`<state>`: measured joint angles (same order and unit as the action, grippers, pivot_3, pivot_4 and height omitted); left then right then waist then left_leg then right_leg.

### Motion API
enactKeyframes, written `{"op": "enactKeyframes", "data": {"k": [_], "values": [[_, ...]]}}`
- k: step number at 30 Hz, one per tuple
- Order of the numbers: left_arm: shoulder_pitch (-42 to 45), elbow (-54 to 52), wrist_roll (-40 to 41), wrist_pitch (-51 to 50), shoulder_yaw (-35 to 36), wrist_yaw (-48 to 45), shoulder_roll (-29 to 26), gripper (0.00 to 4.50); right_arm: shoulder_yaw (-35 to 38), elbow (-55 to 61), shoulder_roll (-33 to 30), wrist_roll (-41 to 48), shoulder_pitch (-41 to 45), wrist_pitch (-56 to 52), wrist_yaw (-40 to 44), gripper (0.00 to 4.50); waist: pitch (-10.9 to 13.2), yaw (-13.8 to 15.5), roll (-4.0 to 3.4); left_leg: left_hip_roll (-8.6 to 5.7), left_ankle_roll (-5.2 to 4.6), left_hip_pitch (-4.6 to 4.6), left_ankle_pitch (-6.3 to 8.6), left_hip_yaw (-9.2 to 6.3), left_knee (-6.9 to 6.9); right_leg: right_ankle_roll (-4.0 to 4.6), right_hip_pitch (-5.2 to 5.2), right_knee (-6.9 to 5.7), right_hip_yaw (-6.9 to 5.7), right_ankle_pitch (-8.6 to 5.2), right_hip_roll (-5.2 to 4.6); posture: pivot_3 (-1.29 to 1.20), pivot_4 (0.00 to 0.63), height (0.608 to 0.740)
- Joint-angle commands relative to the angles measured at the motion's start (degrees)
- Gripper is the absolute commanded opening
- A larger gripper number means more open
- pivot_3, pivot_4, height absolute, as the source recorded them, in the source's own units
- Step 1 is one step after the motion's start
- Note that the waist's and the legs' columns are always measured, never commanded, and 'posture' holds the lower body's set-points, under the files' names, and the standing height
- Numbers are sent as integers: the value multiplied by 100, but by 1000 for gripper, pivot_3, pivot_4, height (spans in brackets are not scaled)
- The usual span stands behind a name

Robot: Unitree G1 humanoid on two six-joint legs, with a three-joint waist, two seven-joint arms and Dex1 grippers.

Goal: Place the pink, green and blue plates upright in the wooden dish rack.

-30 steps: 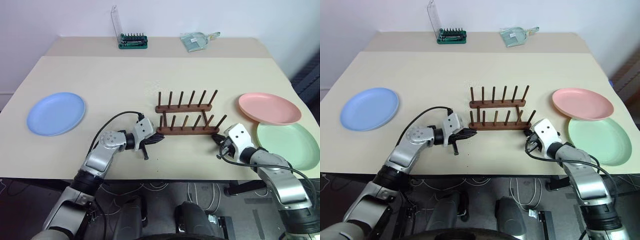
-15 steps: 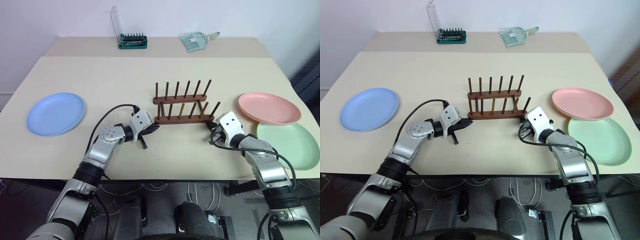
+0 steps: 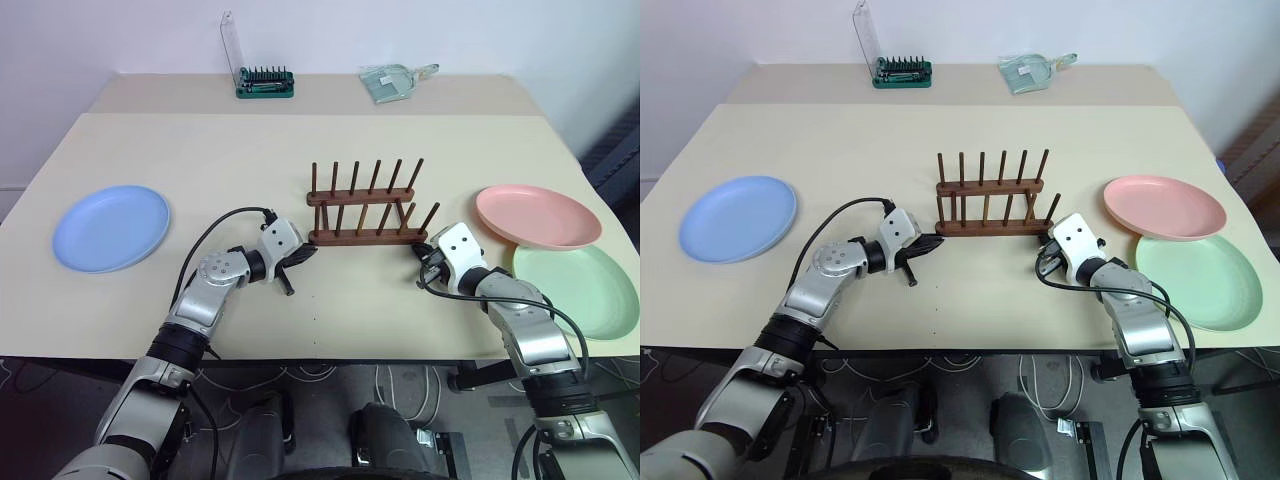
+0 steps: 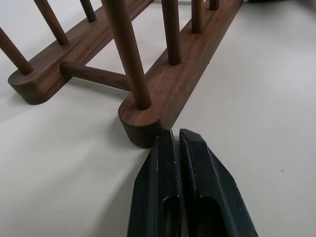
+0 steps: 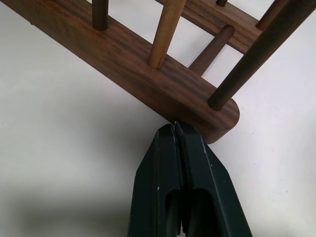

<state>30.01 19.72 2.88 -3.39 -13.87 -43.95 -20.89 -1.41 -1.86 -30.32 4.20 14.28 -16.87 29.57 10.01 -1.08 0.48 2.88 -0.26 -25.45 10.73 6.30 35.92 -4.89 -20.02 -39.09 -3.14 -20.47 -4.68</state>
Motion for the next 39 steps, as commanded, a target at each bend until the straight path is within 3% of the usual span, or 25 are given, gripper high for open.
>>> {"op": "enactKeyframes", "data": {"k": [1, 4, 9, 12, 19, 20, 26, 39], "values": [[6, 120, -126, -29, 62, 57, -38, 153, 46, 82, 16, -9, 15, 48, 30, 0, 0, 0, 0, 0, 0, 0, 0, 0, 0, 0, 0, 0, 0, 0, 0, 0, 150, 732], [-18, 20, -65, -54, 102, 30, -66, 153, 130, 414, -121, 36, -147, -4, 128, 0, 0, 7, 0, 0, 0, 0, 0, 0, 0, 0, 0, 0, 0, 0, 0, 0, 150, 732], [-440, -991, 678, -305, 276, -824, -336, 153, 761, 1915, -730, 626, -897, -608, 662, 0, 2, 21, -3, -1, 3, -18, -1, 3, -5, 0, -17, 2, 2, 0, -4, 0, 150, 732], [-609, -1465, 991, -559, 300, -1205, -487, 88, 1433, 2701, -1099, 1120, -1426, -1230, 916, 768, 2, 38, -3, 0, 4, -22, -2, 2, -4, 0, -18, 3, 1, 0, -5, 0, 150, 732], [-605, -1785, 1271, -857, -132, -1948, -388, 88, 3199, 3660, -1601, 1622, -2772, -2399, 1137, 4220, 1, 54, -1, -2, -29, -20, 19, -6, -4, 0, -4, 16, 0, -1, -11, 0, 150, 732], [-557, -1735, 1249, -831, -206, -2034, -331, 88, 3360, 3673, -1610, 1570, -2950, -2525, 1086, 4461, 0, 55, 0, -3, -30, -20, 19, -6, -4, 0, -4, 17, 0, -1, -11, 0, 150, 732], [-293, -1456, 1169, -599, -452, -2409, -79, 88, 3592, 3692, -1467, 1555, -3381, -2942, 864, 4461, 0, 25, -1, 0, -31, -14, 19, -7, -4, 1, -3, 16, 2, 0, -3, 0, 150, 732], [-308, -1457, 1169, -534, -412, -2338, 77, 88, 3026, 2863, -1628, 1164, -2963, -2506, 655, 4461, 0, 37, -1, -2, -32, -18, 20, -6, -3, 0, -7, 17, 3, -1, -4, 0, 150, 732]]}}
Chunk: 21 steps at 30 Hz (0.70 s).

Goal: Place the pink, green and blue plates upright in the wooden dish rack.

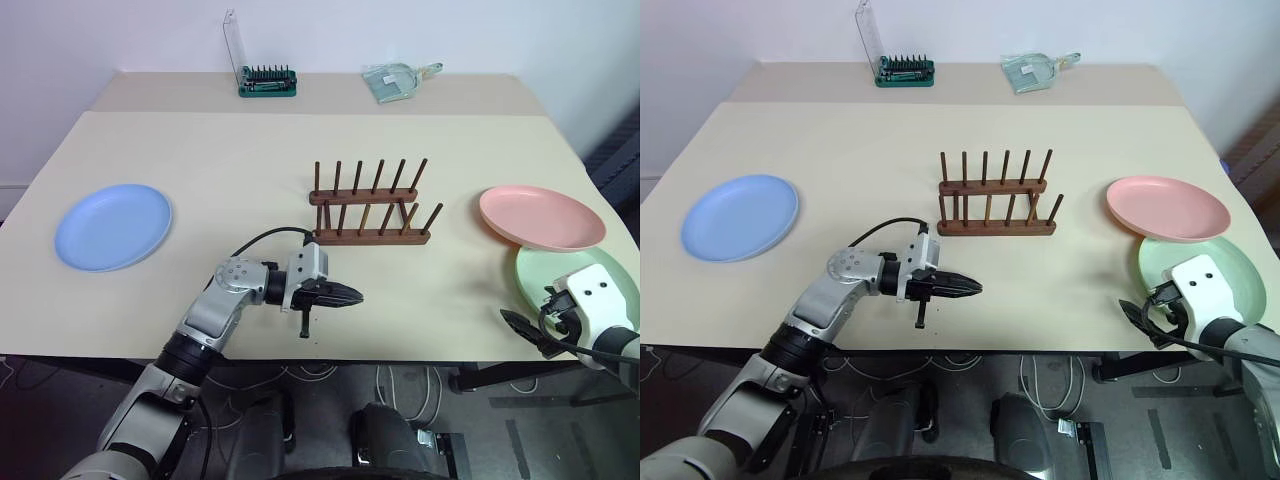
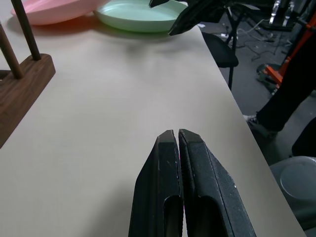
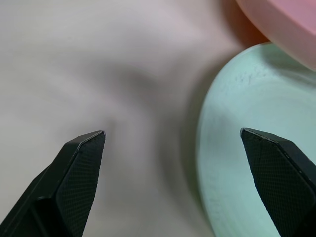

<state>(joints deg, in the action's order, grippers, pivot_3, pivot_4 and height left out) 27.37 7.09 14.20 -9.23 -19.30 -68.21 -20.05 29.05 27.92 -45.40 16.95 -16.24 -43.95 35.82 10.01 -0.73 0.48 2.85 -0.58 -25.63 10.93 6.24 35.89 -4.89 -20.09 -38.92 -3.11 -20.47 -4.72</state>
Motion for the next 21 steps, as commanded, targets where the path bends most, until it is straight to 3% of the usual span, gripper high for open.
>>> {"op": "enactKeyframes", "data": {"k": [1, 11, 17, 21], "values": [[-56, -209, 44, 36, 143, 115, -12, 88, -53, -208, -139, -165, 139, 315, 20, 4461, 0, 4, 0, 0, 0, 0, 0, 0, 0, 0, 0, 0, 0, 0, 0, 0, 150, 732], [-98, -319, 99, -20, 215, 247, -65, 88, -981, -1570, -717, -592, 2056, 1314, 255, 4461, 1, -3, -2, 0, 1, 2, -1, 3, 2, -1, -1, -1, -3, 0, 3, 0, 150, 732], [-11, -186, 80, 159, 349, 513, 151, 88, -2366, -3943, -725, -1305, 3958, 2014, 573, 4461, 3, -12, -2, -2, 21, 2, -14, 9, 4, -1, -1, -1, -2, 0, 4, 0, 150, 732], [47, -105, 47, 218, 568, 942, 362, 88, -2878, -5318, -605, -1600, 4848, 2443, 789, 4461, 5, 4, -5, -1, 26, -6, -18, 12, 12, -2, -6, -1, -2, 0, 5, 0, 150, 732]]}}
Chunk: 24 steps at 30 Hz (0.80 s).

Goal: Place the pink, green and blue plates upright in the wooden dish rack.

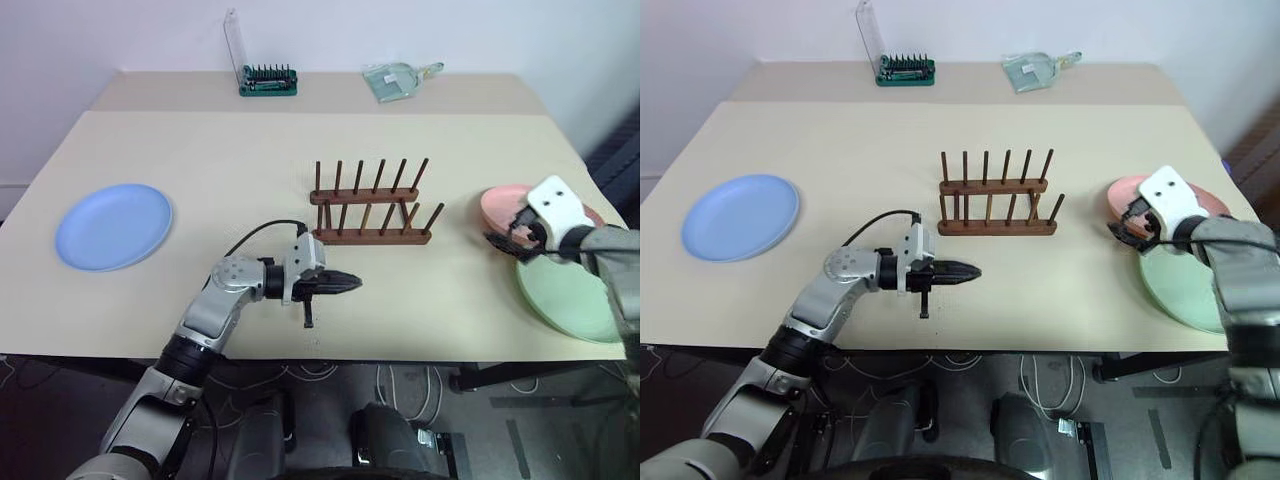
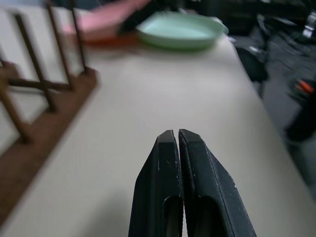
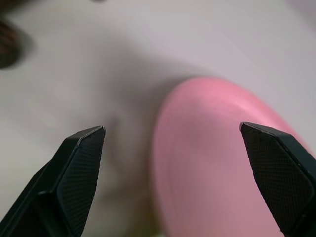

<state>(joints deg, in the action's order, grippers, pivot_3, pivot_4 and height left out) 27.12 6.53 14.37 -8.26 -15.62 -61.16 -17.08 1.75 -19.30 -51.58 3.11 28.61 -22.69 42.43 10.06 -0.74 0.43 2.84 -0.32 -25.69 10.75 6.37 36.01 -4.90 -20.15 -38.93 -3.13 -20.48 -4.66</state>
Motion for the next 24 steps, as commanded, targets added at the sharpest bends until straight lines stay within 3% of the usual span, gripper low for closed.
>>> {"op": "enactKeyframes", "data": {"k": [1, 4, 5, 6, 13, 24], "values": [[67, -54, -20, 157, 211, 299, 71, 88, -233, -845, 27, -285, 510, 398, 161, 4461, 0, 0, -1, 0, 2, -3, -2, 1, -1, -1, -3, 0, 0, 0, -1, 0, 150, 732], [-12, -148, -37, 138, 225, 402, 54, 88, -377, -1428, 78, -432, 844, 542, 190, 4461, 1, 3, -1, 0, 4, -3, -4, 4, 0, -2, -3, 0, 0, -1, -1, 0, 150, 732], [-45, -182, -24, 106, 232, 435, 46, 88, -401, -1561, 89, -462, 915, 565, 203, 3943, 1, 4, -1, 0, 5, -3, -4, 6, 1, -3, -3, 0, 0, -1, -1, 0, 150, 732], [-74, -207, -16, 92, 233, 461, 37, 88, -424, -1655, 93, -493, 958, 597, 215, 3697, 1, -2, -1, 0, 4, -3, -4, 7, 2, -3, -3, 0, 0, -1, -2, 0, 150, 732], [-147, -274, 25, 9, 234, 544, 18, 88, -419, -1452, 35, -555, 847, 742, 365, 228, 1, -14, -2, 1, 7, -1, -5, 7, 3, -3, -4, -6, 1, -1, -1, 0, 150, 732], [-25, -188, -9, 46, 185, 512, 59, 88, 169, 320, -287, -650, 156, 698, -229, 102, 1, -3, -4, 2, 8, 2, -5, 7, 4, -3, -1, -8, 2, -1, -2, 0, 150, 732]]}}
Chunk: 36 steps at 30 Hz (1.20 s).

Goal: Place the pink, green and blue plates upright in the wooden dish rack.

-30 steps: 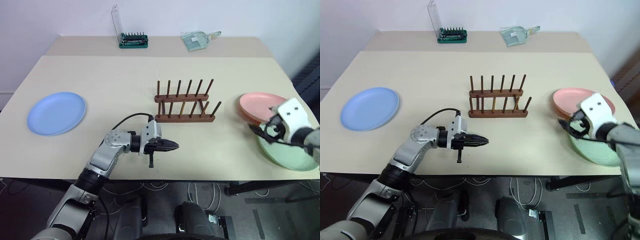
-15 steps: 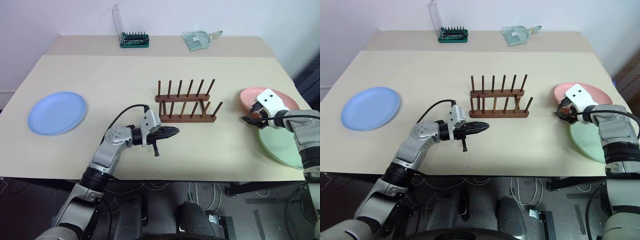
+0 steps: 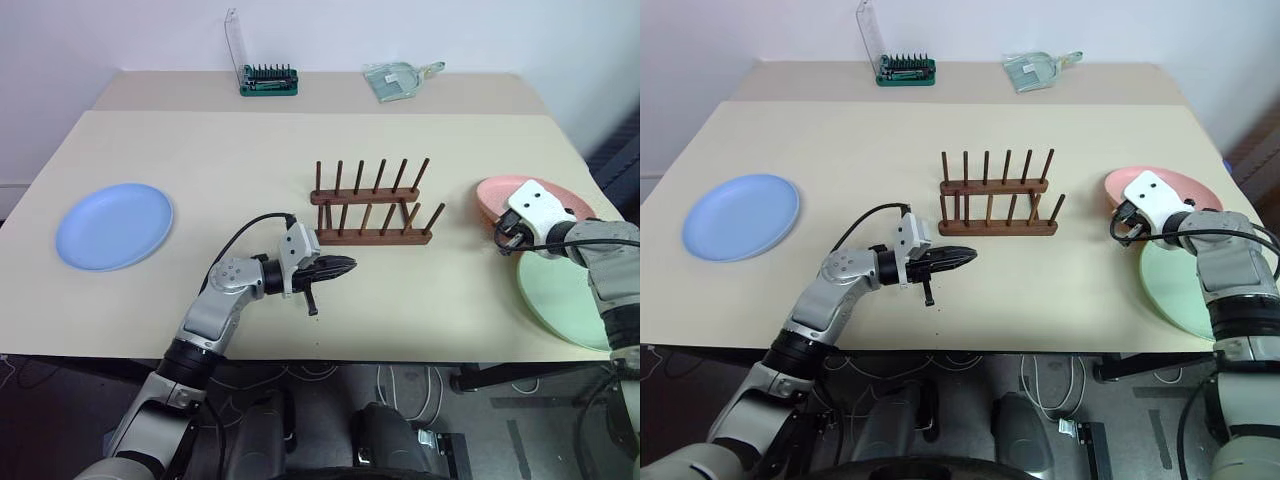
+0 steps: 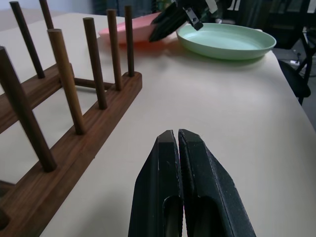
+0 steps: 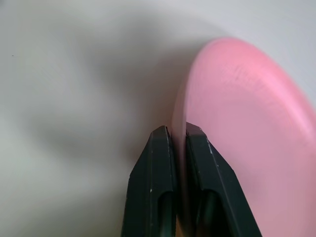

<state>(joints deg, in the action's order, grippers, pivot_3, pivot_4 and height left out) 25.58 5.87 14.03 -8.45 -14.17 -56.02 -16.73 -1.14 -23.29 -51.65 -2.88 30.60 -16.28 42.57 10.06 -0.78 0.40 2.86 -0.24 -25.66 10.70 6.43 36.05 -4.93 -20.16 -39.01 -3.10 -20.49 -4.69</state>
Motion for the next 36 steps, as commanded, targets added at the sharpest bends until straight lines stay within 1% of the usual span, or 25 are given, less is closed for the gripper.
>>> {"op": "enactKeyframes", "data": {"k": [1, 5, 6, 8, 10, 13, 16, 18, 22, 28, 36], "values": [[141, -98, 18, 87, 53, 2, 25, 88, 611, 1119, -314, -5, -90, 136, -312, 102, 3, 2, -5, 0, 1, 0, 0, 0, -1, 0, -1, 0, 0, 0, 0, 0, 150, 732], [160, -43, 33, 171, 119, 39, 36, 88, 1090, 2319, -286, 301, -95, 66, -376, 102, 6, -16, -11, 2, 4, -1, -2, 0, -3, 0, -6, -2, 4, 0, 0, 0, 150, 732], [168, -27, 59, 178, 157, 66, 50, 88, 1255, 2825, -180, 631, -14, -55, -293, 102, 6, -8, -11, 3, 5, 0, -3, 0, -3, 0, -5, -3, 4, 0, 0, 0, 150, 732], [204, 29, 101, 224, 232, 116, 89, 88, 1619, 3722, 288, 1716, 371, -699, -305, 102, 6, -35, -11, 4, 5, 0, -3, -1, -4, 0, -6, -3, 5, 0, 0, 0, 150, 732], [245, 82, 122, 243, 284, 144, 132, 88, 1834, 4184, 631, 2471, 648, -1384, -444, 102, 6, -19, -11, 7, 8, 0, -4, -3, -5, 1, -7, -6, 7, 0, 1, 0, 150, 732], [289, 102, 196, 252, 348, 110, 190, 88, 2088, 4561, 1214, 3495, 902, -2228, -822, 102, 2, 20, 6, 5, 6, -3, -3, -12, -3, 1, 1, -3, 0, 0, -3, 0, 150, 732], [279, 51, 256, 233, 389, 63, 194, 88, 2387, 4787, 1845, 4664, 1078, -2901, -1349, 102, 2, 18, 7, -1, -10, -11, 7, -16, 0, 1, 5, 4, -6, 0, -15, 0, 150, 732], [273, 9, 334, 201, 433, 37, 197, 88, 2562, 4849, 2239, 5424, 1145, -3192, -1765, 102, 2, 9, 6, -3, -12, -20, 7, -15, -1, 1, -5, 1, -5, 1, -19, 0, 150, 732], [239, -104, 450, 134, 481, -4, 180, 88, 2818, 4773, 2720, 6384, 1082, -3385, -2606, 102, 3, 4, 5, -2, -12, -31, 7, -15, -2, 1, -20, -6, -6, 1, -15, 0, 150, 732], [133, -181, 459, 121, 505, 4, 163, 88, 2952, 4585, 3133, 7364, 861, -3296, -3610, 102, 2, 2, 5, -2, -29, -32, 17, -14, -2, 1, -21, -6, -6, 1, -11, 0, 150, 732], [143, -163, 504, 86, 537, -27, 143, 88, 2773, 4489, 3135, 7686, 550, -3103, -3952, 102, 3, -5, 4, -1, -31, -33, 18, -13, -3, 1, -25, -7, -6, 1, -2, 0, 150, 732]]}}
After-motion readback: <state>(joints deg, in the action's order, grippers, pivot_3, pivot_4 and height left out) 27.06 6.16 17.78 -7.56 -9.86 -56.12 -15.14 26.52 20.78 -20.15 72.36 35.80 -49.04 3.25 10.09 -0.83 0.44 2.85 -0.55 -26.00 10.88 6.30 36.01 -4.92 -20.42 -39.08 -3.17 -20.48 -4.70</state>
